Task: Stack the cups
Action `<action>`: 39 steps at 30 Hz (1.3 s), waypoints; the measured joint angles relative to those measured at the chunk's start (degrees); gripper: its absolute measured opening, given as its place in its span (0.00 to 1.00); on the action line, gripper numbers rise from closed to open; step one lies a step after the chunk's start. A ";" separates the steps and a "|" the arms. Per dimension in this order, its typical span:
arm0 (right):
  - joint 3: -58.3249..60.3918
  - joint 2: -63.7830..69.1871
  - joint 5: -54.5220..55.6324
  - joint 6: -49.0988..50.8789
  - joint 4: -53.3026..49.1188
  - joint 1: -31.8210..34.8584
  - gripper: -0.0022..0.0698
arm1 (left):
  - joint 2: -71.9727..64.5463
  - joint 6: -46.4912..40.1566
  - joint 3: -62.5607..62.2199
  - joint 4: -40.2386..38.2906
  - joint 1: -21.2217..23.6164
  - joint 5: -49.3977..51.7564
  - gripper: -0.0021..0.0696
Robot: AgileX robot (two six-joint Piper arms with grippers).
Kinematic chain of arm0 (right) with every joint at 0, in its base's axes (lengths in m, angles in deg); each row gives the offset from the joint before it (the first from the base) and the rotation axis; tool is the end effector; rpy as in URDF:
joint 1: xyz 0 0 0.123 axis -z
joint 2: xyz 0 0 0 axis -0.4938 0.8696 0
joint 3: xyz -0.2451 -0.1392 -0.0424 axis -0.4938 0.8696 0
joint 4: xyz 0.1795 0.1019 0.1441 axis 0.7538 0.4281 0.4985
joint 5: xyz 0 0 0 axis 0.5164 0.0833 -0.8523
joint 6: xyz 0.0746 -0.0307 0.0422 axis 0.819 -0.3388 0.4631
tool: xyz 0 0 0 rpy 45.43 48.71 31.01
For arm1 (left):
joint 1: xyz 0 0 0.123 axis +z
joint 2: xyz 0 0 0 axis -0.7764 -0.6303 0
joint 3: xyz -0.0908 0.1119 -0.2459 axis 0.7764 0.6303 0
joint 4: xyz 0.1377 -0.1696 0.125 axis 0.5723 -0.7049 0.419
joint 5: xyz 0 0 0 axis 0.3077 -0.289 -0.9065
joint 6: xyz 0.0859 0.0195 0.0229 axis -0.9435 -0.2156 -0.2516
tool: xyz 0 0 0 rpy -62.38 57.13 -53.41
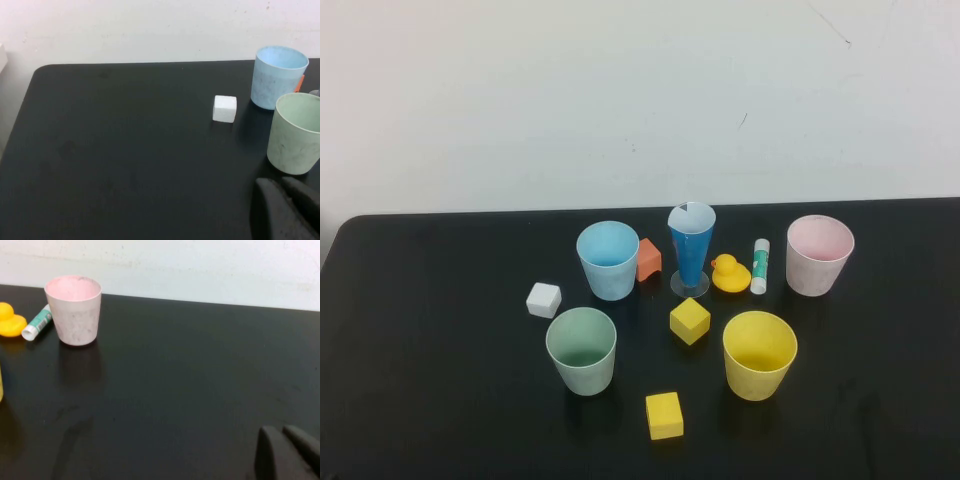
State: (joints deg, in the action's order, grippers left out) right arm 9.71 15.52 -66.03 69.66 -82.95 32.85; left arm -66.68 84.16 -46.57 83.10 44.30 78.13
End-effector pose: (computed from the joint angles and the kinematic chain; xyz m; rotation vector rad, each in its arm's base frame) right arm 0.0525 -0.0050 0.1747 -0.0533 1.8519 -0.1504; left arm 0.0533 -0.0079 0.1797 0.0093 1.8015 -0.1865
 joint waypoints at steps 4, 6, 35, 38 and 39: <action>0.00 0.00 0.00 0.00 0.00 0.00 0.03 | 0.00 0.00 0.00 0.00 0.00 0.00 0.03; 0.00 0.00 0.00 0.00 0.00 0.00 0.03 | 0.00 -0.02 0.00 0.00 0.00 0.00 0.03; 0.21 0.00 1.72 0.00 0.00 0.00 0.03 | 0.00 -0.15 0.00 0.00 0.00 0.00 0.03; 0.21 0.00 1.72 0.00 0.00 0.00 0.03 | 0.00 -0.15 0.00 0.00 0.00 0.00 0.03; 0.21 0.00 1.72 0.00 0.00 0.00 0.03 | 0.00 -0.15 0.00 0.00 0.00 -0.23 0.03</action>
State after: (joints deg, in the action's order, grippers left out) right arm 9.93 15.52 -64.31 69.66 -82.95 32.85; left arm -66.68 84.01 -46.57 83.10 44.30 77.91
